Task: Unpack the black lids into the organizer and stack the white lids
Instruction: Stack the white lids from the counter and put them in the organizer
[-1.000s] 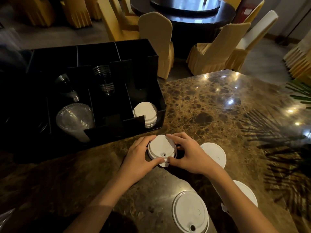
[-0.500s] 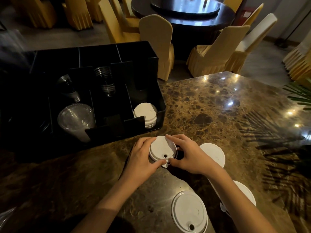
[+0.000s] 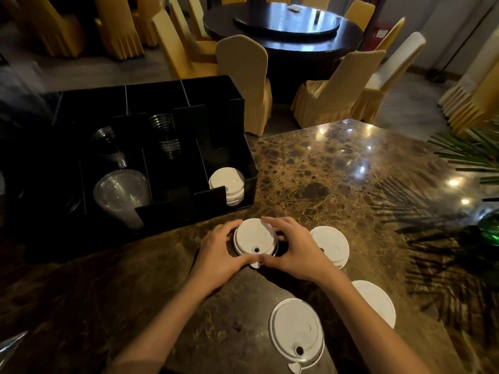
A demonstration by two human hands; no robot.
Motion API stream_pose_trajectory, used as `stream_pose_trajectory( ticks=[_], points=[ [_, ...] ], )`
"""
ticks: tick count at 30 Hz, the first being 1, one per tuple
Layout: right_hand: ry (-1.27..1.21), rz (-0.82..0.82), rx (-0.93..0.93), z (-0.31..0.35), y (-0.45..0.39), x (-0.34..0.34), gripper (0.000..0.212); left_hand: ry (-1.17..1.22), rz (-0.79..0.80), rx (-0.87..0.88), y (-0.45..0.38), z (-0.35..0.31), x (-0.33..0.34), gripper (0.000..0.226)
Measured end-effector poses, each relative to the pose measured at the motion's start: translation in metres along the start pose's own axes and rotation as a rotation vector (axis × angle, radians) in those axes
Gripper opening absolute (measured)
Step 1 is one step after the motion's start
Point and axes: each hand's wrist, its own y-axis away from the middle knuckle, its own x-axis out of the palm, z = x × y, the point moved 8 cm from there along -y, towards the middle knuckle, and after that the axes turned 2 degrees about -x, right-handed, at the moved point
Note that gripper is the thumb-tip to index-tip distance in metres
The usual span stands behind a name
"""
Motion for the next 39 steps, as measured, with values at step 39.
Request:
stream_pose_trajectory(
  ticks=[39],
  points=[
    [-0.103, -0.145, 0.194, 0.010, 0.189, 0.000, 0.078, 0.028, 0.311, 0.242, 0.117, -0.045, 0.053, 0.080]
  ],
)
